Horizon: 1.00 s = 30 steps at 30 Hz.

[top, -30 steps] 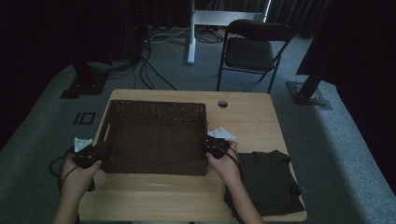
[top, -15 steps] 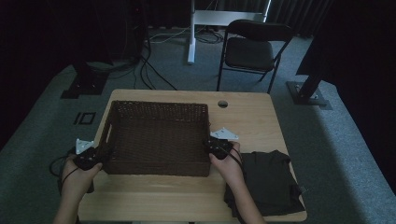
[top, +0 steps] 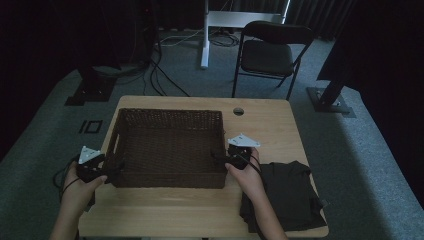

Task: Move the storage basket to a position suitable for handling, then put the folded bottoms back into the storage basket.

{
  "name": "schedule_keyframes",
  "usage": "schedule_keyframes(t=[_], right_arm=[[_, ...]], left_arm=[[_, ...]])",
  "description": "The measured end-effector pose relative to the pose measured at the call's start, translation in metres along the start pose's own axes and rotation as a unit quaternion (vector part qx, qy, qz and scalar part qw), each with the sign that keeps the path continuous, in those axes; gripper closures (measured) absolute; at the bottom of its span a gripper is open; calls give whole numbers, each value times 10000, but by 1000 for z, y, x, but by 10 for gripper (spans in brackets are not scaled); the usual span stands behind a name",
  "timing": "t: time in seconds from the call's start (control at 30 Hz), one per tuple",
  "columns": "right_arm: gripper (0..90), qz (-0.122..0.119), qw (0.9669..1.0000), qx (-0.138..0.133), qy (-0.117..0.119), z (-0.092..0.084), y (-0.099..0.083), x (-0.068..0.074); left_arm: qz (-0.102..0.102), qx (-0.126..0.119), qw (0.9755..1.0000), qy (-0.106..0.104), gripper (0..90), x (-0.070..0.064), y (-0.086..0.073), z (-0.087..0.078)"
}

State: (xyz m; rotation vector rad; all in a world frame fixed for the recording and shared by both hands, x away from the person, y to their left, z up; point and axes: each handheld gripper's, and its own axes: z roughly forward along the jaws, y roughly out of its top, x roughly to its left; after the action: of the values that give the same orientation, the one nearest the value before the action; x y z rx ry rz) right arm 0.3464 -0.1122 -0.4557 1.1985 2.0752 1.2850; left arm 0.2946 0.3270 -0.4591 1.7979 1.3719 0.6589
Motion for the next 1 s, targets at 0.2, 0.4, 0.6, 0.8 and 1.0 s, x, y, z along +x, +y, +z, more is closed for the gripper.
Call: schedule_keyframes(t=[0.2,0.4,0.6,0.8,1.0], right_arm=[[133,-343,9991,-207,-142,0,0,7],[185,-274,9988,-341,230,0,-1,2],[235,-294,9989,-232,281,-7,-3,-3],[231,-370,9985,-293,262,-25,-1,-4],[227,-305,9987,-290,301,-39,-4,-8]], left_arm=[[146,-116,9995,-252,157,-8,8,-10],[234,-470,9980,-365,152,-20,17,-17],[537,-440,9959,-572,152,-36,23,-16],[731,-413,9937,-738,152,-51,29,-14],[811,-428,9920,-873,152,-63,32,-11]])
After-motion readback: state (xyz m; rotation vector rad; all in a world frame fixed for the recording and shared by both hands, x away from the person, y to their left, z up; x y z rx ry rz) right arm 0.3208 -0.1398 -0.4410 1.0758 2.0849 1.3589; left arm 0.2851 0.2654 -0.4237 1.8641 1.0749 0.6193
